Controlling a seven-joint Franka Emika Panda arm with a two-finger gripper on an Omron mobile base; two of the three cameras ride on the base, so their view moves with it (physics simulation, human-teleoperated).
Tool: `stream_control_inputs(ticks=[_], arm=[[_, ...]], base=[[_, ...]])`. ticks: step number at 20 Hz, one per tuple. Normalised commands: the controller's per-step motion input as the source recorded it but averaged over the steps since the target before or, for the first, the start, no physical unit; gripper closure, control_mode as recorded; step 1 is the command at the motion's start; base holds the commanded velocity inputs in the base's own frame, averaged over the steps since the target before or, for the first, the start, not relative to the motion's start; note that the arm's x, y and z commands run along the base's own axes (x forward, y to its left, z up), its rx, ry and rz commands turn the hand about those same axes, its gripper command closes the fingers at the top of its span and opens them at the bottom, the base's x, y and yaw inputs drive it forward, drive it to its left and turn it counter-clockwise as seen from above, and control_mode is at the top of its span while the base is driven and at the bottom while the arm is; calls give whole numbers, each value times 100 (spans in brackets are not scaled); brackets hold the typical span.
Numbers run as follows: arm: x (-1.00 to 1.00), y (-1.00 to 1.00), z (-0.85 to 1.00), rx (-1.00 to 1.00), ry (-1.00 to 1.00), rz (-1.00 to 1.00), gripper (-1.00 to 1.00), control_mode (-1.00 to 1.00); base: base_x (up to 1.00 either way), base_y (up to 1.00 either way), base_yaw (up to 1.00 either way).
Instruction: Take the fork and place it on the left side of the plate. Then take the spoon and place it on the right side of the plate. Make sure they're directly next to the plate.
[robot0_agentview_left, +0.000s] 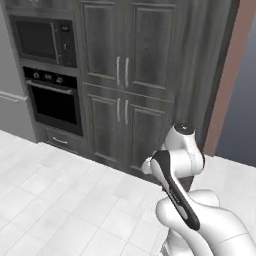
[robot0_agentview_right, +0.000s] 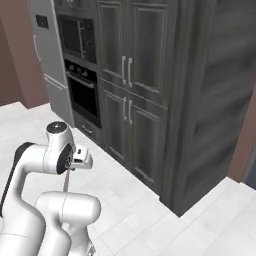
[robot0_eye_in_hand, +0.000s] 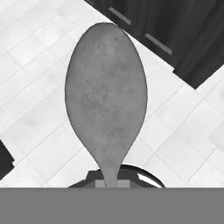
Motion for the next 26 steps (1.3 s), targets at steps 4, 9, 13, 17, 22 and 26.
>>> stream_control_inputs(ticks=[4,9,13,17,22,26], arm=[[0,0,0,0,0,0,100,100],[0,0,0,0,0,0,100,100],[0,0,0,0,0,0,100,100],[0,0,0,0,0,0,100,100],[0,0,0,0,0,0,100,100],[0,0,0,0,0,0,100,100]], base=[[65,22,47],[53,25,55],[58,21,52],[74,15,42],[94,14,20],[94,9,17]])
